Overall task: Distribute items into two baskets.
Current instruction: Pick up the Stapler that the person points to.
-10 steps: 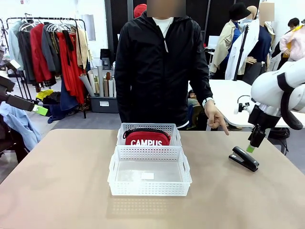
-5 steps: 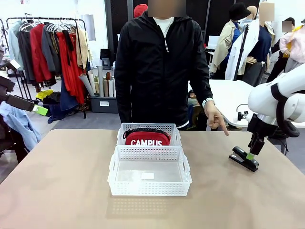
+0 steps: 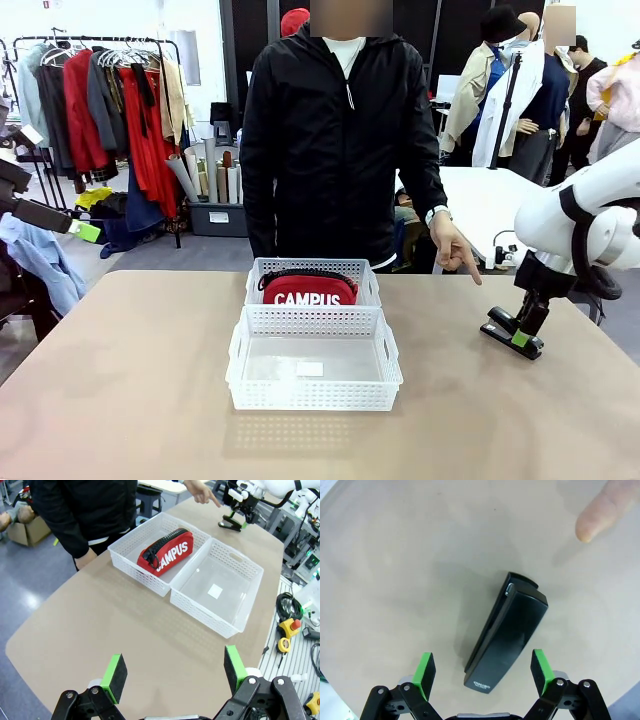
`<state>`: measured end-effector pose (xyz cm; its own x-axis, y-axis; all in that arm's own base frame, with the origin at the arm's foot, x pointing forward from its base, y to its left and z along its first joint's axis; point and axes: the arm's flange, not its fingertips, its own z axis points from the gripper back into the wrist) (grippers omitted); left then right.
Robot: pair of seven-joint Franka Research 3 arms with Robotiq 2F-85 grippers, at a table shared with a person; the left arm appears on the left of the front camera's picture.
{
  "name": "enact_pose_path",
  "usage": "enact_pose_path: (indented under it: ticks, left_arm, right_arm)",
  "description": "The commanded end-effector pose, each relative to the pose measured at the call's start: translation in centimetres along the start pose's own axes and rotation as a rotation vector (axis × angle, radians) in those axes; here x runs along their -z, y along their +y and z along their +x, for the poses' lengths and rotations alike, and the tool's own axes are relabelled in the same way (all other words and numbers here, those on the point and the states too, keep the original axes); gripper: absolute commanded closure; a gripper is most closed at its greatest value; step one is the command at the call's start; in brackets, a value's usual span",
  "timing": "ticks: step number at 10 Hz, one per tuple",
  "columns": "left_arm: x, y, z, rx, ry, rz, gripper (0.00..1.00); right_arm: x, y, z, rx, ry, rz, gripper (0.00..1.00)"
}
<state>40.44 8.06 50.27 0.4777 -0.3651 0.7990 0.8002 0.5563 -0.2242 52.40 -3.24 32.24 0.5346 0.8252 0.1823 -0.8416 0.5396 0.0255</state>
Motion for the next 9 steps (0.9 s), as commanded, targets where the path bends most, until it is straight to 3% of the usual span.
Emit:
enact_pose_path:
  ticks: [1, 7, 8, 9]
  left_arm:
    - [0.1, -0.3, -0.1, -0.009, -0.026, -0.004, 0.0]
    - [0.1, -0.3, -0.1, -0.009, -0.026, -0.004, 0.0]
    - [0.1, -0.3, -0.1, -0.009, -0.026, -0.004, 0.0]
    - [0.1, -0.3, -0.1, -0.009, -0.026, -0.004, 0.0]
  right_arm:
    - [0.9, -0.1, -0.3, -0.017, -0.038, -0.012, 0.0]
    - [2.4, -0.7, 0.4, 0.03, -0.001, -0.063, 0.0]
    - [2.4, -0.7, 0.5, 0.038, -0.005, -0.061, 0.02]
    - [2.5, -0.7, 0.4, 0.04, -0.008, -0.063, 0.11]
